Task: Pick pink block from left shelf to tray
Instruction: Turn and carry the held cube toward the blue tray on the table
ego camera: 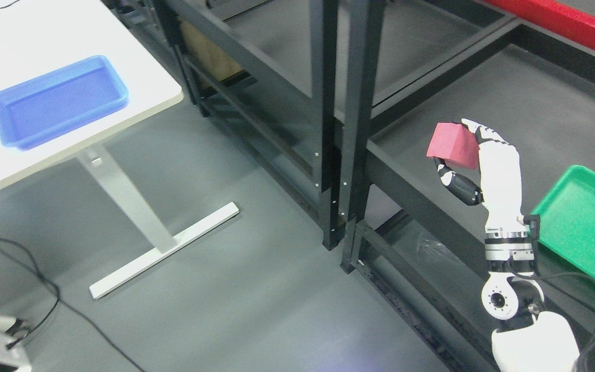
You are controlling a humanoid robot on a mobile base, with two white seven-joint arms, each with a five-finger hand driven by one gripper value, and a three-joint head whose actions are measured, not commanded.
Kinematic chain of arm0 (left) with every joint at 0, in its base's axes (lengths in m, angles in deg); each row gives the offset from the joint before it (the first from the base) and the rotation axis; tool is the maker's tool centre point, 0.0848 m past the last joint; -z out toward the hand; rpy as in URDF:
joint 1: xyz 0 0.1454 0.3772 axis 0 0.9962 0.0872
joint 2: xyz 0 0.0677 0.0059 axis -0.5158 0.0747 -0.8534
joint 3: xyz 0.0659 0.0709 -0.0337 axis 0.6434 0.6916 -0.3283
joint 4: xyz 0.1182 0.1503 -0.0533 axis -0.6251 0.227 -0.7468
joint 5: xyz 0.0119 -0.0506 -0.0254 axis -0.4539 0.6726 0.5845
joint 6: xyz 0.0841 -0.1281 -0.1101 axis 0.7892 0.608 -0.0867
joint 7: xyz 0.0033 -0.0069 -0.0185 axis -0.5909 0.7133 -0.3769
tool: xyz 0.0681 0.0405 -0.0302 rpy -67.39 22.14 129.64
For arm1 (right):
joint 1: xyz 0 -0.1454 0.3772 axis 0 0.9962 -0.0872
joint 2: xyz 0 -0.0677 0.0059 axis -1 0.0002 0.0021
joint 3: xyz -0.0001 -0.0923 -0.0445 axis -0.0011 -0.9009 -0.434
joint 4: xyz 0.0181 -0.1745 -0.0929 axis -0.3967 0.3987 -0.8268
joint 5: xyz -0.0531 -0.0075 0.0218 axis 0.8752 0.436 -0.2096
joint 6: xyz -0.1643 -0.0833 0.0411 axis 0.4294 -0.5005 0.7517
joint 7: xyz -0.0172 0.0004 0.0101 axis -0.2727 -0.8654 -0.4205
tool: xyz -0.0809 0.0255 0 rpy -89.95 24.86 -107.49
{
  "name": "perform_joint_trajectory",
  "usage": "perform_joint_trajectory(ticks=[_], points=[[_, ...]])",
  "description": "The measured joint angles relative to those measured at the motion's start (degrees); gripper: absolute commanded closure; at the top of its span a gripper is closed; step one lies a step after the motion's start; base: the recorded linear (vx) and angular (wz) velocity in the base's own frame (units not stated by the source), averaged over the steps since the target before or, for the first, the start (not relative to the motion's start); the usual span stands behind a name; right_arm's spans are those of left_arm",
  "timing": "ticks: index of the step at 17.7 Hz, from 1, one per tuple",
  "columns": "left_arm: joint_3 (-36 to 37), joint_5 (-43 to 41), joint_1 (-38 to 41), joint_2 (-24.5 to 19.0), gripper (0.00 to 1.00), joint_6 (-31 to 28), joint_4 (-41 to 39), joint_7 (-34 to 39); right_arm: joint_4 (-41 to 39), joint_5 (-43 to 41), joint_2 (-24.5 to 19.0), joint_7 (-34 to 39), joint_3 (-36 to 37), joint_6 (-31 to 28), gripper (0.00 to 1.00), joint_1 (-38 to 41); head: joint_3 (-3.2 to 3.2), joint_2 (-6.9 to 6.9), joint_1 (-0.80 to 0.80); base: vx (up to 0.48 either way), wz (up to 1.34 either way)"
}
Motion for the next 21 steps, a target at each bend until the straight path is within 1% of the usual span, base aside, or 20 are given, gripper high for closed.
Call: perform_joint_trajectory(ticks=[11, 21], points=[[0.0, 0.0, 0.0, 0.0, 0.0, 0.0, 0.0, 0.0, -0.35, -0.01, 0.15, 0.09, 0.1, -0.22, 0.99, 0.66, 0.0, 0.0, 0.0, -0.131, 0.56], [0.0, 0.0, -0.01, 0.0, 0.0, 0.0, 0.0, 0.0, -0.63, -0.01, 0.23, 0.12, 0.12, -0.81, 0.99, 0.78, 0.0, 0.0, 0.0, -0.014, 0.26]])
